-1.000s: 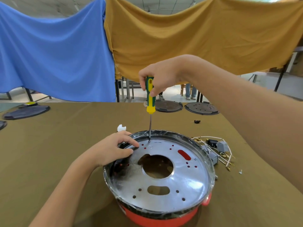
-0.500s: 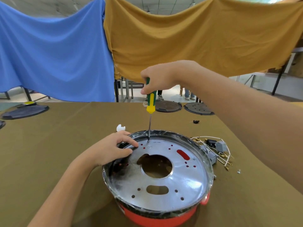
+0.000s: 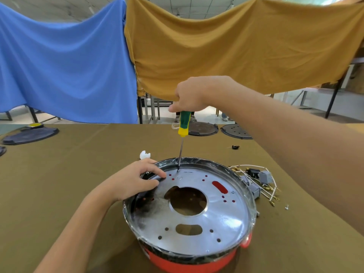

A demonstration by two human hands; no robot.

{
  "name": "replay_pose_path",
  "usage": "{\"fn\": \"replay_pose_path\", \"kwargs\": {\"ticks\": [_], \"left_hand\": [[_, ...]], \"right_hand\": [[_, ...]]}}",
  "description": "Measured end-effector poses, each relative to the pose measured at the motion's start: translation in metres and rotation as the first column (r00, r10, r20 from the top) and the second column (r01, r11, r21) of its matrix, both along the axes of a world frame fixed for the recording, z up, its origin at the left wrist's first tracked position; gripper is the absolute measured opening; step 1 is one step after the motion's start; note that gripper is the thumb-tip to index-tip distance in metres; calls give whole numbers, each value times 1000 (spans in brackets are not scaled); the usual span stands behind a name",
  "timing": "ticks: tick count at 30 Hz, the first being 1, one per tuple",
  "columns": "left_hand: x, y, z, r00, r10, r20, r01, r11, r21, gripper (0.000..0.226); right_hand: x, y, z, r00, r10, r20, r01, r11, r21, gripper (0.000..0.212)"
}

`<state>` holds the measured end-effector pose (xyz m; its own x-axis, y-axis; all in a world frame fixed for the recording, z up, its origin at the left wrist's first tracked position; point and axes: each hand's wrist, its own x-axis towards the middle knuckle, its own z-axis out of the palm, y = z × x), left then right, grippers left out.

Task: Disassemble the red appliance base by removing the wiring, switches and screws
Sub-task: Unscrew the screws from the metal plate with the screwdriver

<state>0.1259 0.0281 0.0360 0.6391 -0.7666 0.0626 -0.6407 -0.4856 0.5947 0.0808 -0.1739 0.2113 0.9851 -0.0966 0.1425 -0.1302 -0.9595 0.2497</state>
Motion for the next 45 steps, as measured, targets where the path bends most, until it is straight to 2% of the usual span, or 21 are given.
{"fn": "replay_pose_path", "kwargs": {"ticks": [2, 5, 6, 8, 11, 13, 15, 17, 19, 22, 23, 25, 28, 30, 33, 34, 35, 36, 38, 41, 45], "left_hand": [[0, 0, 0, 1000, 5, 1, -5, 1000, 1, 25], [1, -1, 0, 1000, 10, 3, -10, 1000, 5, 25], [1, -1, 0, 1000, 10, 3, -10, 1000, 5, 24], [1, 0, -1, 1000, 8, -1, -8, 1000, 1, 25], [1, -1, -1, 1000, 5, -7, -5, 1000, -5, 25], [2, -1, -1, 1000, 4, -14, -4, 1000, -9, 25], [2, -1, -1, 1000, 2, -14, -2, 1000, -10, 24], [2, -1, -1, 1000, -3, -11, 2, 1000, -11, 25], [2, -1, -1, 1000, 0, -9, 0, 1000, -11, 25], [2, -1, -2, 1000, -2, -15, 2, 1000, -24, 25], [3, -1, -3, 1000, -3, -15, 3, 1000, -26, 25], [3, -1, -3, 1000, -3, -8, 3, 1000, -18, 25], [4, -1, -3, 1000, -8, -1, 8, 1000, -11, 24], [4, -1, -3, 1000, -17, -1, 17, 1000, -23, 25], [4, -1, -3, 1000, -9, 1, 9, 1000, -9, 24], [4, 0, -3, 1000, -8, -3, 8, 1000, -8, 24], [4, 0, -3, 1000, -10, -6, 10, 1000, -7, 24], [4, 0, -2, 1000, -12, -6, 12, 1000, -6, 24], [3, -1, -2, 1000, -10, -8, 9, 1000, -5, 23], [4, -1, -2, 1000, -10, -11, 10, 1000, -12, 23], [4, -1, -3, 1000, -7, -13, 6, 1000, -18, 25]], "right_hand": [[-1, -5, 2, 994, 93, -53, -87, 990, 111, 40], [-9, -10, 7, 964, 255, -79, -198, 883, 426, 4], [-11, -11, 8, 957, 282, -72, -218, 857, 467, 9], [-10, -11, 7, 955, 288, -65, -220, 843, 490, 18], [-9, -10, 5, 974, 213, -80, -149, 864, 481, 14], [-9, -10, 0, 991, 101, -91, -71, 955, 287, 36], [-7, -8, -5, 1000, 15, -20, -13, 996, 92, 56], [-5, -6, -7, 999, 31, 33, -32, 998, 52, 57], [-4, -2, -3, 994, 109, -5, -108, 989, 96, 42], [-7, -1, 5, 965, 250, -73, -206, 904, 373, 10], [-10, -1, 7, 956, 286, -71, -225, 866, 447, 5], [-13, -1, 8, 942, 327, -78, -242, 820, 519, 19], [-15, 6, 7, 934, 347, -85, -229, 764, 602, 21], [-14, 13, 6, 955, 282, -93, -194, 829, 525, 19], [-9, 20, 0, 998, 58, -34, -54, 993, 109, 48], [-8, 20, -3, 1000, 13, 25, -12, 999, -30, 51], [-6, 18, -6, 998, 11, 67, -5, 996, -92, 48], [-5, 15, -6, 997, 34, 68, -29, 996, -84, 43], [-5, 8, -1, 993, 114, -13, -113, 991, 72, 29], [-13, 1, 8, 970, 234, -71, -190, 903, 384, 8], [-14, 0, 7, 962, 265, -68, -188, 822, 538, 19]]}}
